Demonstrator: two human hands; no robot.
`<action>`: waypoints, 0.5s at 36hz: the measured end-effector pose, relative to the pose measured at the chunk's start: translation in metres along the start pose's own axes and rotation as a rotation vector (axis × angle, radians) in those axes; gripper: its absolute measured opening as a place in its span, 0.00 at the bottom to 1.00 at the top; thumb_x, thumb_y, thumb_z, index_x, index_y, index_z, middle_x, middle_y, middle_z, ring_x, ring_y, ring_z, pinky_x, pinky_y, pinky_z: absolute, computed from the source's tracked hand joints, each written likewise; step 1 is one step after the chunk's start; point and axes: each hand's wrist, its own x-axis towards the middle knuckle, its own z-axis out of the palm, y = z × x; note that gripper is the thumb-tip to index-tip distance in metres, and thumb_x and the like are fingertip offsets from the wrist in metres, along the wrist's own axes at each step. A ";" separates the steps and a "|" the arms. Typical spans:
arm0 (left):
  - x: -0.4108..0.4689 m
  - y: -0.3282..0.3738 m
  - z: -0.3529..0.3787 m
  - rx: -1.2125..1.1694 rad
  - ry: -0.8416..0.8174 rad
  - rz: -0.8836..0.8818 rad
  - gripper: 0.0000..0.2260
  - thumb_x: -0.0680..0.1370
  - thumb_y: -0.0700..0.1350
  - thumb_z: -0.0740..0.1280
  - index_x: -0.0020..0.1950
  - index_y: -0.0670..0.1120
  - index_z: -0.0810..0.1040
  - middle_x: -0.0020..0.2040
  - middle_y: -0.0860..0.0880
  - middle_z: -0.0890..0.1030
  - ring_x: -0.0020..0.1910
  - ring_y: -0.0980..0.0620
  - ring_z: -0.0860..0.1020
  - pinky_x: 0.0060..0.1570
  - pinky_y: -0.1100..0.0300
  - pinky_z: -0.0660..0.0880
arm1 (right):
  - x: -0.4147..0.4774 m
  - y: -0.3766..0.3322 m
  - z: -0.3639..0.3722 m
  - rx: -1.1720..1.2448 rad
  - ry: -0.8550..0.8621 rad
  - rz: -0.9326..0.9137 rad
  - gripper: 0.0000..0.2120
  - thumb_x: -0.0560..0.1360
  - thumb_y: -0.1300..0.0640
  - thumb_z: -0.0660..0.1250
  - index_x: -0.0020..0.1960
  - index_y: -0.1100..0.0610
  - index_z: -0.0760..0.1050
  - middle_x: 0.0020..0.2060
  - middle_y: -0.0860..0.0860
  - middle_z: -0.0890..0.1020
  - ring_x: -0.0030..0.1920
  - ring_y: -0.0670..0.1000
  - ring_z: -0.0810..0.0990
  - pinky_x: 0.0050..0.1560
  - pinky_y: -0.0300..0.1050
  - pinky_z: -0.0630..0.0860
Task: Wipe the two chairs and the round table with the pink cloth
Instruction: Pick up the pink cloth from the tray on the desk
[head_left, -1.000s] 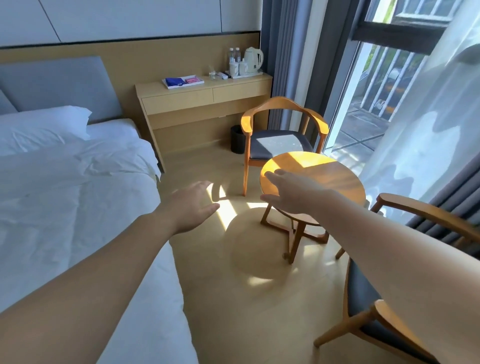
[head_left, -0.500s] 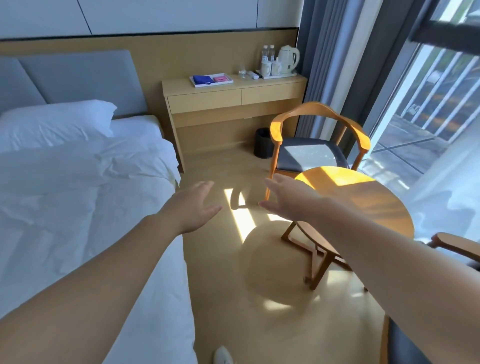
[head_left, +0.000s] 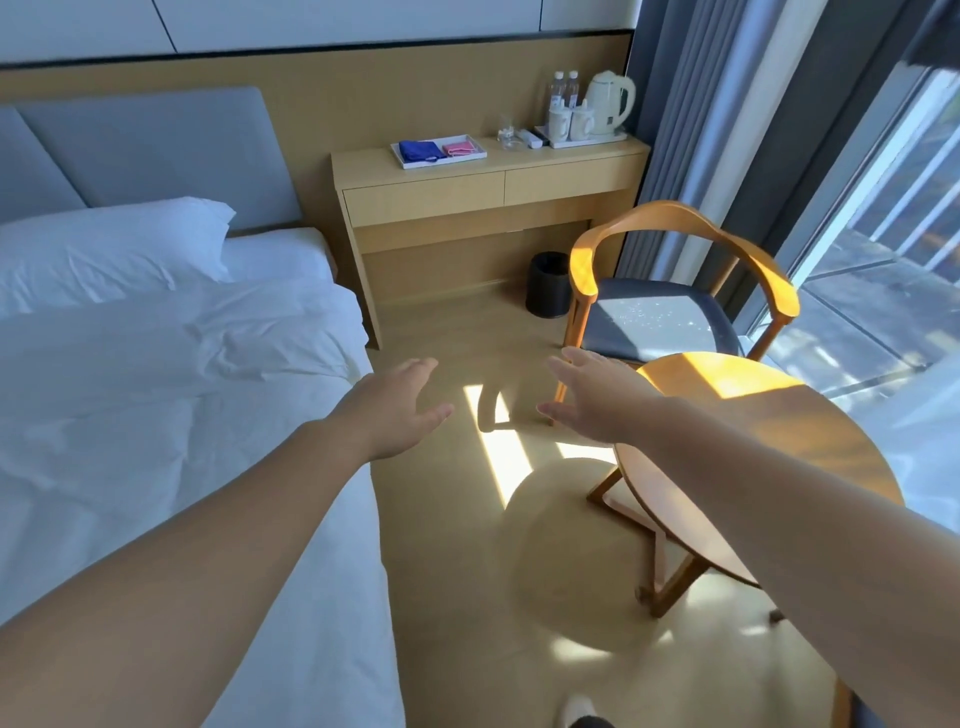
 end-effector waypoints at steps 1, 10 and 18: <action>0.007 -0.001 0.000 -0.003 0.000 -0.006 0.31 0.78 0.60 0.59 0.77 0.49 0.54 0.77 0.51 0.58 0.74 0.49 0.59 0.71 0.53 0.60 | 0.007 0.004 0.000 0.001 0.005 -0.005 0.30 0.79 0.40 0.61 0.76 0.52 0.61 0.70 0.53 0.69 0.67 0.55 0.71 0.63 0.50 0.74; 0.089 0.002 0.003 -0.020 0.007 -0.055 0.32 0.78 0.61 0.59 0.77 0.51 0.53 0.77 0.52 0.57 0.74 0.48 0.60 0.70 0.51 0.62 | 0.081 0.051 -0.005 -0.025 -0.002 -0.065 0.31 0.79 0.39 0.61 0.76 0.51 0.59 0.72 0.53 0.67 0.69 0.55 0.69 0.67 0.51 0.70; 0.177 0.016 0.000 -0.032 0.036 -0.098 0.31 0.78 0.60 0.59 0.77 0.50 0.54 0.77 0.52 0.58 0.74 0.50 0.59 0.70 0.53 0.61 | 0.161 0.103 -0.019 -0.026 -0.029 -0.100 0.32 0.79 0.39 0.60 0.78 0.52 0.57 0.75 0.54 0.63 0.74 0.56 0.63 0.71 0.52 0.64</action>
